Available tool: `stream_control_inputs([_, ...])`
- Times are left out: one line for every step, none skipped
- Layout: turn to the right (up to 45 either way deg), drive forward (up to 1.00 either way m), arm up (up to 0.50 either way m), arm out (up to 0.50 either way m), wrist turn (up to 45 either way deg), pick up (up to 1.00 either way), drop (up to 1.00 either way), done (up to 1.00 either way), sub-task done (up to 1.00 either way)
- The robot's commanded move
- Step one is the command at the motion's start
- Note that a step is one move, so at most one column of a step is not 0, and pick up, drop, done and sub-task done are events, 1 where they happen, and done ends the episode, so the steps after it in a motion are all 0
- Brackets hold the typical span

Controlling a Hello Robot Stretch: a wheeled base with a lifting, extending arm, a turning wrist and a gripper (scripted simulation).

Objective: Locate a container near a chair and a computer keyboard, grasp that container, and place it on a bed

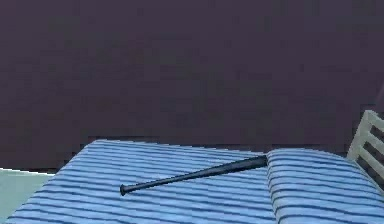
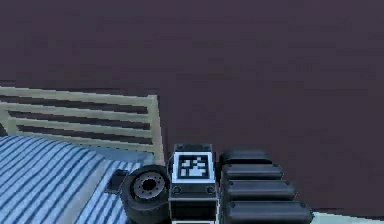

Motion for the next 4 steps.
stream_control_inputs([-30.0,0.0,0.0,0.0,0.0,0.0,0.0,0.0,0.0])
stream_control_inputs([45.0,0.0,0.0,0.0,0.0,0.0,0.0,0.0,0.0])
stream_control_inputs([33.0,0.0,0.0,0.0,0.0,0.0,0.0,0.0,0.0])
stream_control_inputs([-45.0,0.0,0.0,0.0,0.0,0.0,0.0,0.0,0.0])
